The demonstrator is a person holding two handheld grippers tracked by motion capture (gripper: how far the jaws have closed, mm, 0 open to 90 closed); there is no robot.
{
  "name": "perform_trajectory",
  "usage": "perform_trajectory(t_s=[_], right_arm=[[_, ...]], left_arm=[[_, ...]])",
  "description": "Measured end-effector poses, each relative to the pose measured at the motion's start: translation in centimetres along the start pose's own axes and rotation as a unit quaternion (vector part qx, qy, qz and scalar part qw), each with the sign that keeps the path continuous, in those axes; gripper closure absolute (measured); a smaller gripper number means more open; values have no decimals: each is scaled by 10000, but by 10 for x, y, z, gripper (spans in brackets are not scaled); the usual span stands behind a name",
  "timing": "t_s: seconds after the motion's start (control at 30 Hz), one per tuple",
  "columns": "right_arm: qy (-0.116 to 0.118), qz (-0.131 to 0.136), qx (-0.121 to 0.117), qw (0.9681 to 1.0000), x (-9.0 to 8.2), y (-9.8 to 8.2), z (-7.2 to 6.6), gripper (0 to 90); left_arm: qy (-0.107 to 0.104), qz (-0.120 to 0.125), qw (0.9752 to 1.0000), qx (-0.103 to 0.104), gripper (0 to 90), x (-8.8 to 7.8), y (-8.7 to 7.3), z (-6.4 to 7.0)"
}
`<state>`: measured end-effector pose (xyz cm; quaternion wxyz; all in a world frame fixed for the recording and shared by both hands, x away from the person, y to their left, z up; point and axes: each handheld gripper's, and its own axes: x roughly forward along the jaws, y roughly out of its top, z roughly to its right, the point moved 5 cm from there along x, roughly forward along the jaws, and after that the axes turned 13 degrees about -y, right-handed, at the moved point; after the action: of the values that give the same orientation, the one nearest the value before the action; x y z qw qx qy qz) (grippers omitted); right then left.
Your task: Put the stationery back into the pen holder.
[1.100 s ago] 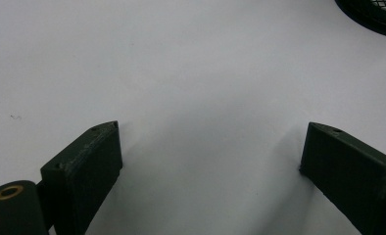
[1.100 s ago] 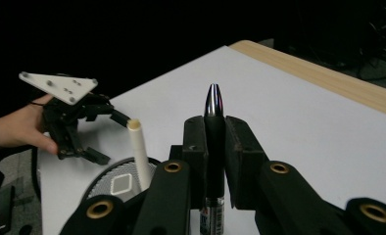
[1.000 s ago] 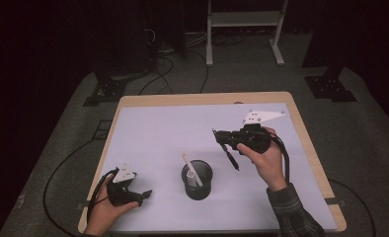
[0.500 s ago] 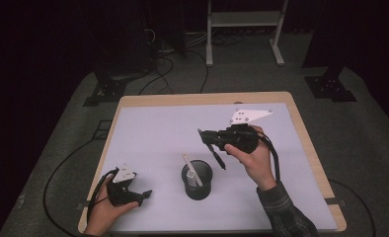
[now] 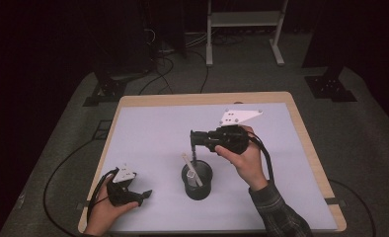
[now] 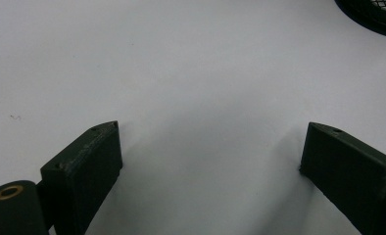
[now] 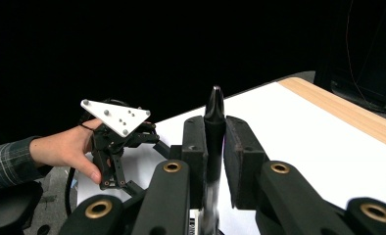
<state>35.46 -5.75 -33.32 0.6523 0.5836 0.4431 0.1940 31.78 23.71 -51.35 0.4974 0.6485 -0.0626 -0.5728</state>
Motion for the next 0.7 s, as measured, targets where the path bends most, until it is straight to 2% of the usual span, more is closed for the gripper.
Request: perform_trajectory(t_s=[0.5, 0.7], right_arm=[[-11, -424, -179, 9989, 16, -22, -3, 790], [-65, -701, -188, 9973, 23, -41, 1, 790]], left_arm=[[-2, 14, 10000, -8, 76, 0, 0, 0], [0, 33, 10000, -21, 76, 0, 0, 0]])
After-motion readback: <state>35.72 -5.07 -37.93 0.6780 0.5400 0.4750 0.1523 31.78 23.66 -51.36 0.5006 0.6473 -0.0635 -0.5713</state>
